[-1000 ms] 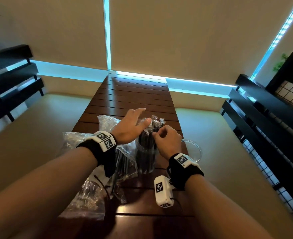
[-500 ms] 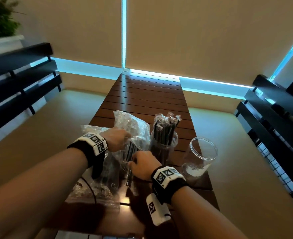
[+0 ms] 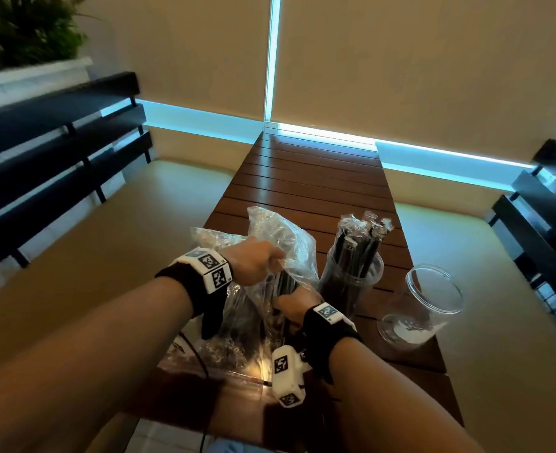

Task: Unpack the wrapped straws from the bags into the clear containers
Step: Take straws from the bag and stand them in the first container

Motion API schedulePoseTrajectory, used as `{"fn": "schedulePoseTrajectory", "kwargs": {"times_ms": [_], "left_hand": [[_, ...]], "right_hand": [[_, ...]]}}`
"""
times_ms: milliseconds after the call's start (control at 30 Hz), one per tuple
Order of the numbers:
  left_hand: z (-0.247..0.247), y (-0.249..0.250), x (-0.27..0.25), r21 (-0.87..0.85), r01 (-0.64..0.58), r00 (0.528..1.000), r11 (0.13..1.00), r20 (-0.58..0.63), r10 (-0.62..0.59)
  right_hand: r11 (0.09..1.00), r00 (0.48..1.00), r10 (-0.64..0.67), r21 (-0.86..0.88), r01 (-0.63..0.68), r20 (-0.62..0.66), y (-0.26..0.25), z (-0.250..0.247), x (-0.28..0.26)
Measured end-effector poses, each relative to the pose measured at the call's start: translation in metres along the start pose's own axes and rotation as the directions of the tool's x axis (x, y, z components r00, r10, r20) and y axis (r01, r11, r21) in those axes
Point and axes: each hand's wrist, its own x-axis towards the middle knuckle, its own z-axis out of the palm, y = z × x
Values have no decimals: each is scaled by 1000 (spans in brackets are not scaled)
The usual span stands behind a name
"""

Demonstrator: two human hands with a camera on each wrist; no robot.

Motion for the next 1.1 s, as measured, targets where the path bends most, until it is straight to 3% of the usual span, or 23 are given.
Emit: {"fn": "schedulePoseTrajectory", "kwargs": {"times_ms": [167,267,500,667,800,967,1100], "left_hand": [[-1,1,4,-43,-12,1000,999,-9,12],[0,1,7,-30,-18,1000,999,-13,18],[12,-5,12,-5,-10,1000,1000,-24,10],[22,-11,17,114,33,999,993,-36,-29],[27,-7,24,157,95,989,983,-126,-75],[25,-8,38,166,185,971,969,-183,-154],[18,-1,41,214,253,955,943,-209,-209]], "right_hand": [[981,997,14,192,-28,73,0,-4,3],[955,998,40,292,-49,39,1,-5,1],[945,998,64,323,-53,-21,7,-2,3],[768,996,91,635,-82,19,4,-1,-3],[681,990,64,719,-135,124,3,-8,-19],[744,974,13,649,-161,226,10,-26,-44],[896,994,-1,441,-47,107,25,-29,-47]]}}
